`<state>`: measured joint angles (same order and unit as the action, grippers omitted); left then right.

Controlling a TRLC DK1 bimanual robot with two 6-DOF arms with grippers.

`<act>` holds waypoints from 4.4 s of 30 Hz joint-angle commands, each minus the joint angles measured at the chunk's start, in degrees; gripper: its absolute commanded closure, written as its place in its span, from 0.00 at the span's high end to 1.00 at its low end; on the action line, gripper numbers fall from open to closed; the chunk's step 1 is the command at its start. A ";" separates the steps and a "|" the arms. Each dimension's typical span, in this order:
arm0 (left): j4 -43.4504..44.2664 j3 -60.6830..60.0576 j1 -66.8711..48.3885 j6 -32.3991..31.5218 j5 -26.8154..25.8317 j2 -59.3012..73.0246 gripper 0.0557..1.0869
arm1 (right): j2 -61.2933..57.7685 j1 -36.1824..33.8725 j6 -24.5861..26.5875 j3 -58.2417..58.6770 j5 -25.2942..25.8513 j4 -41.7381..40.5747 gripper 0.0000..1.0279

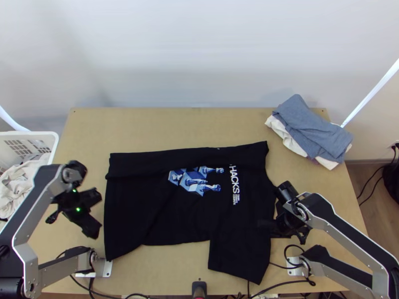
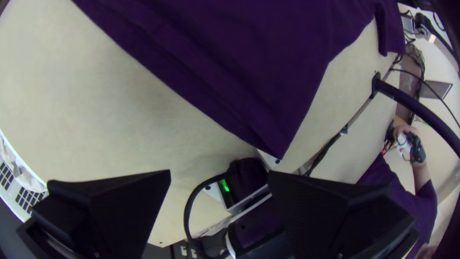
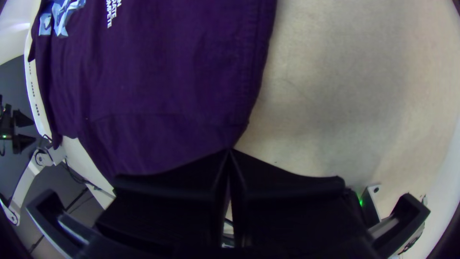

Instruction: Fold the t-shirt

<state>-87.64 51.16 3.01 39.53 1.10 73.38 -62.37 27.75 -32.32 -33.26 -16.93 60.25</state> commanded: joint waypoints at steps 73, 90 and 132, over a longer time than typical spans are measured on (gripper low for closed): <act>5.37 3.07 -10.04 -18.87 -11.04 4.49 0.04 | 6.21 -5.51 12.10 -6.56 5.59 -1.89 0.03; 5.46 11.33 -1.51 -13.60 -11.04 1.59 0.04 | 7.09 -7.09 18.43 -15.88 5.50 -5.23 0.03; 10.20 62.93 7.37 -27.31 -15.08 47.46 0.04 | -33.17 -17.46 20.01 -45.06 5.41 -23.69 0.03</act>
<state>-77.49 111.33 10.79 13.54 -13.61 117.67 -92.40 10.94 -12.99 -75.33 -11.77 37.21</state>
